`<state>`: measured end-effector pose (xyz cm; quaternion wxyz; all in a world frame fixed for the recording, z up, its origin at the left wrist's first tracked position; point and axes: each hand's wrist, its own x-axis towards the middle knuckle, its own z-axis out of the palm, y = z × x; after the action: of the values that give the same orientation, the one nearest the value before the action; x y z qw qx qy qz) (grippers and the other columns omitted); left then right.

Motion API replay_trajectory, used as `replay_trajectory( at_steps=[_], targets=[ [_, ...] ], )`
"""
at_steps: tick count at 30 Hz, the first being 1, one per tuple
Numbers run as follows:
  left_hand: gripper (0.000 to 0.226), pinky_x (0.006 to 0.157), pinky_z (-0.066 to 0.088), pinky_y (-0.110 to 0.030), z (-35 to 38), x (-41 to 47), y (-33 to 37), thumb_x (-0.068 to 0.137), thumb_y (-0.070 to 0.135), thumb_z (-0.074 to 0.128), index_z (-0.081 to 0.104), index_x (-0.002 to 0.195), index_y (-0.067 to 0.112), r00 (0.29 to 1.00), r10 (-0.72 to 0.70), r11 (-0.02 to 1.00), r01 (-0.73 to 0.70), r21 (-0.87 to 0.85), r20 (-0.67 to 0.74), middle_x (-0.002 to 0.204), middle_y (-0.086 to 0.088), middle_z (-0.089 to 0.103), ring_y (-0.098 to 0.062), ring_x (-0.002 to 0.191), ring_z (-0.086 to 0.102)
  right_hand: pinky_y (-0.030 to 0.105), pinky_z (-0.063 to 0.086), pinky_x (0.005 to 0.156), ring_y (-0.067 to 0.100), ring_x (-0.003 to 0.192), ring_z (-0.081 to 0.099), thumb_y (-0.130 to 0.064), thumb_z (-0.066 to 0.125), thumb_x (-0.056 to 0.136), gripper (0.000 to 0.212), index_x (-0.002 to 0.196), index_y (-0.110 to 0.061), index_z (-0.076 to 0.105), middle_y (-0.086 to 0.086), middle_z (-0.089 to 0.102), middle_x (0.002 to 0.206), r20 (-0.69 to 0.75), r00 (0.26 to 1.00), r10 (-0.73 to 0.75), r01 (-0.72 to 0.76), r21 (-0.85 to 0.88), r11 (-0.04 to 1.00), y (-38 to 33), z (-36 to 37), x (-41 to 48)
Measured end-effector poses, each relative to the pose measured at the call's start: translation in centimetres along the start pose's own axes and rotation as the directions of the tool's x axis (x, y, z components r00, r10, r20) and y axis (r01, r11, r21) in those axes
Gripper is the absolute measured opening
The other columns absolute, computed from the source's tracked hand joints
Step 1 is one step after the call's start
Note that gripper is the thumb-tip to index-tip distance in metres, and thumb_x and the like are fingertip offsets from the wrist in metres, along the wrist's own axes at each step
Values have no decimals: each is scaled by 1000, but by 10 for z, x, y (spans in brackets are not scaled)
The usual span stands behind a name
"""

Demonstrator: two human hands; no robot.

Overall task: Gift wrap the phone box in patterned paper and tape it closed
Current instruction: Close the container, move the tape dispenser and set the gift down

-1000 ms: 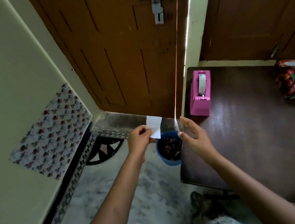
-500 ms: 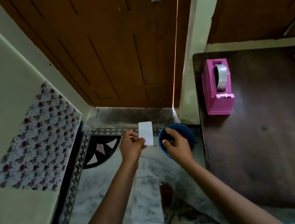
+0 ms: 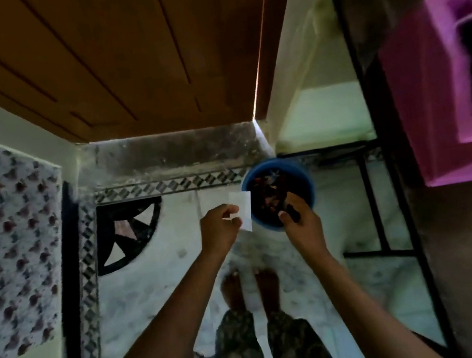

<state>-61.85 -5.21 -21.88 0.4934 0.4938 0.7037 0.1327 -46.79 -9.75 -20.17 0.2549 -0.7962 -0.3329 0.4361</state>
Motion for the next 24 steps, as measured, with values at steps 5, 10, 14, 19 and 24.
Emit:
replay_trajectory(
  at_steps=[5,10,14,19,24],
  targets=[
    [30,89,37,-18,68,102,-59,84,5,63,64,114,0,992,16,991,-32,132,126,121,-15,62,-25,109,59,33,36,101,25,128,43,-15,54,92,49,140,-14,41,10,45,141,-74,993,91,-91,8,996,58,54,79],
    [40,99,30,-21,145,181,-115,90,12,56,54,128,1,970,-20,962,-47,268,242,134,-15,53,-25,122,51,38,40,102,24,127,45,-13,54,91,50,139,-16,41,9,48,139,-101,987,126,-125,17,992,120,101,136],
    [25,93,41,-34,185,220,-139,90,15,53,57,113,6,964,-6,923,-96,372,264,123,-21,58,-32,114,54,33,40,97,22,123,48,-16,57,89,48,136,-15,45,6,53,133,-131,982,135,-141,-39,989,158,116,164],
    [33,80,46,-36,203,245,-146,90,19,54,54,118,2,950,17,816,-193,546,311,115,-18,58,-34,107,56,20,36,83,20,116,53,-16,58,88,44,132,-14,49,3,57,127,-166,978,126,-140,-76,987,174,119,176],
    [33,84,42,-39,187,239,-132,91,21,51,55,119,3,921,1,805,-233,546,390,123,-21,56,-37,111,52,28,42,90,21,118,52,-16,57,89,47,135,-13,47,5,56,128,-130,988,79,-89,-72,993,163,119,170]
  ],
)
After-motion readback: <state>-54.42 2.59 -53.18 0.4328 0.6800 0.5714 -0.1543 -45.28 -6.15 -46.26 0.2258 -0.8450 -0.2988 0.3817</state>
